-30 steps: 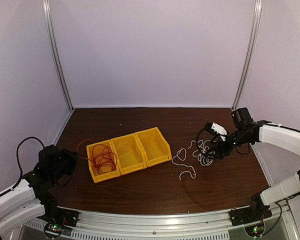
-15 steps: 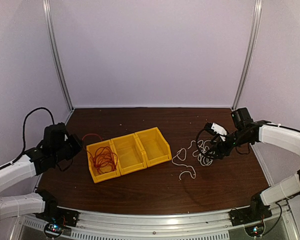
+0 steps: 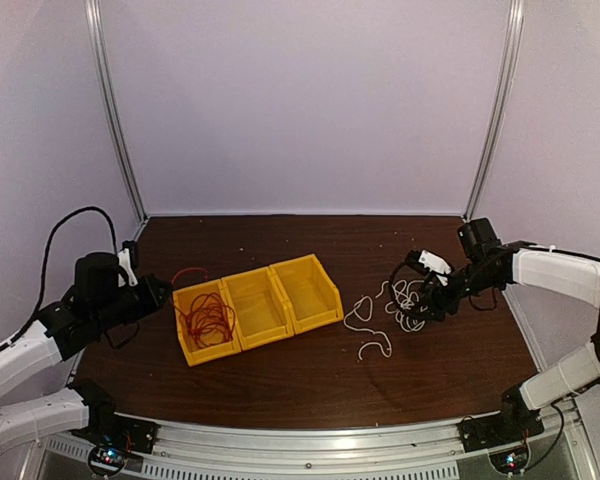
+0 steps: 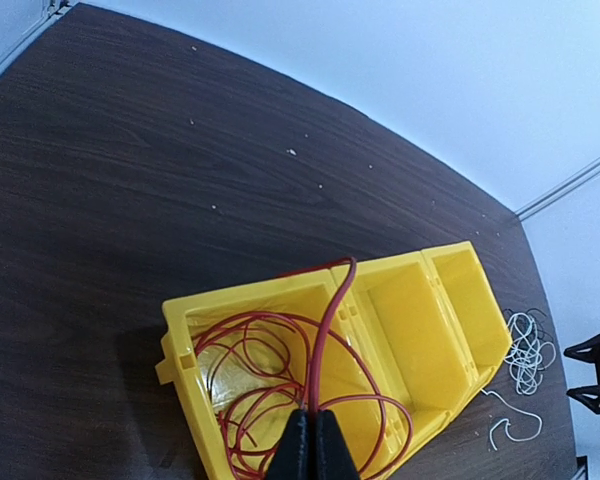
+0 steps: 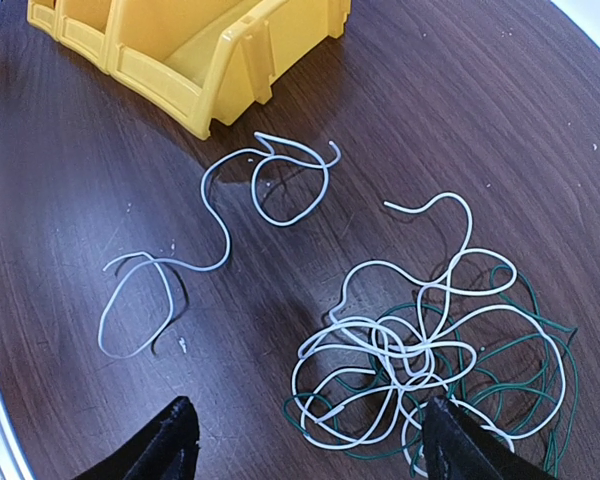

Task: Untangle the cables
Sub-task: Adjust the untangled cable in the bin.

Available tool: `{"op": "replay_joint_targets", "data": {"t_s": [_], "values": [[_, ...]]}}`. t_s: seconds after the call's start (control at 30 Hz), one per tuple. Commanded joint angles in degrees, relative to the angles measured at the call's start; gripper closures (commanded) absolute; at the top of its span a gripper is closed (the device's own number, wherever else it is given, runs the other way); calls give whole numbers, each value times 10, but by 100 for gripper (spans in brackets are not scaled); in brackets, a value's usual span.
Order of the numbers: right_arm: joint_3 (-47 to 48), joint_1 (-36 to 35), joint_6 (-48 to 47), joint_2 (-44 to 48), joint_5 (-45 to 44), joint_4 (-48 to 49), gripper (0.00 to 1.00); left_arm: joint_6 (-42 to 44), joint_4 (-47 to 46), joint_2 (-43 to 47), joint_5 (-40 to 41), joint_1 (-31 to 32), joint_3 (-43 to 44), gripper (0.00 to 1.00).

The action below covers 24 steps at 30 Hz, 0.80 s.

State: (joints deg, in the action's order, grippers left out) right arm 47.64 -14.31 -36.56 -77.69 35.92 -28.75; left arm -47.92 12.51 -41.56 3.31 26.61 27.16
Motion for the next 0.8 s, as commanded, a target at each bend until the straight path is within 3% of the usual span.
{"op": "replay_joint_targets", "data": {"t_s": [0.0,0.2,0.33,0.5,0.63,0.77], "values": [[-2,-5,-7,0,-11,1,22,25,4,-3,-19,6,16,100],[-2,-5,-9,2,-15,1,22,8,79,-22,-22,15,28,100],[-2,-6,-11,2,-16,1,22,37,18,56,19,63,14,100],[2,-10,-14,-5,-20,-3,22,80,-47,128,56,70,3,100],[-1,-13,-15,-1,-20,-3,23,81,-9,104,81,70,35,100],[-2,-13,-15,0,-21,-3,22,52,66,48,53,70,62,100]]}}
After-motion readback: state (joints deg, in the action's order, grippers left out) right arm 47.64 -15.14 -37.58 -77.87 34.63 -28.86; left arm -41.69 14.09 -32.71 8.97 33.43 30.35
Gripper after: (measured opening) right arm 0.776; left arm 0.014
